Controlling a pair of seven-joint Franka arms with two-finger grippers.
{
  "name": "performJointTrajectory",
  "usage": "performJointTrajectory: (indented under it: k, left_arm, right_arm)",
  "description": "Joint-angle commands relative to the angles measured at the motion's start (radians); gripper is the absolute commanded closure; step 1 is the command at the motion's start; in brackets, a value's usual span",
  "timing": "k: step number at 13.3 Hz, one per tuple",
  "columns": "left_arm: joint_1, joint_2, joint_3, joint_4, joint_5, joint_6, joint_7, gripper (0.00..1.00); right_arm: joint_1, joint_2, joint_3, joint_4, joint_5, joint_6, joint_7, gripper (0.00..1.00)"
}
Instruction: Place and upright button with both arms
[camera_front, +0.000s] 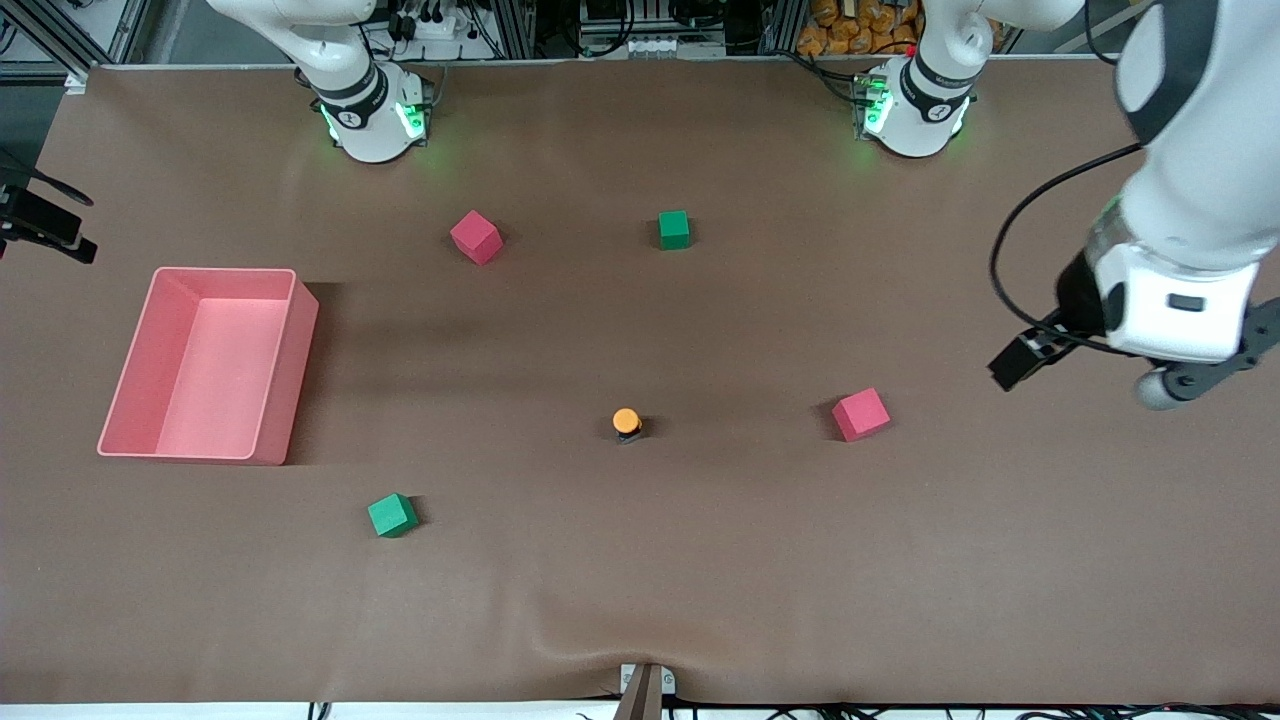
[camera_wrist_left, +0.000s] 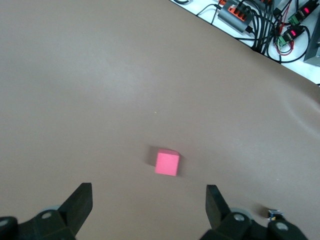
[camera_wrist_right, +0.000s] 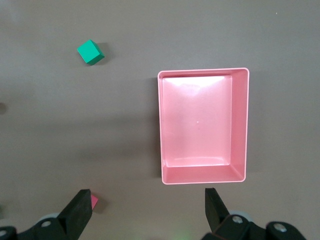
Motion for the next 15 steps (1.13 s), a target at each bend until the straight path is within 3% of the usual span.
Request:
performJointTrajectory:
  k: [1,3,5,7,9,10,15]
  left_arm:
    - [0.057,-0.057,-0.016,-0.026,-0.017,-0.052,0.151,0.00]
    - [0.153,-0.104,-0.053,-0.064,-0.052,-0.086,0.295,0.00]
    - [0.280,-0.164,-0.132,-0.127,-0.055,-0.088,0.435,0.00]
    - [0.333,-0.215,-0.165,-0.183,-0.055,-0.088,0.482,0.00]
    - [0.460,-0.259,-0.304,-0.246,-0.049,-0.085,0.485,0.00]
    - [0.480,-0.290,-0.340,-0.292,-0.041,-0.074,0.483,0.00]
    - [0.503,-0.460,-0.361,-0.532,-0.034,0.024,0.486,0.00]
  right_arm:
    - [-0.010,-0.004,0.004,0.003,0.012,-0.010,0.008,0.00]
    - [-0.007,-0.001,0.005,0.003,0.012,-0.010,0.008,0.00]
    - [-0.003,-0.001,0.005,0.001,0.012,-0.010,0.008,0.00]
    - [-0.001,-0.002,0.007,0.003,0.012,-0.010,0.009,0.00]
    - [-0.006,-0.006,0.005,0.008,0.013,-0.013,0.009,0.00]
    - [-0.006,-0.006,0.005,0.006,0.013,-0.014,0.009,0.00]
    - [-0.006,-0.006,0.005,0.005,0.012,-0.019,0.008,0.00]
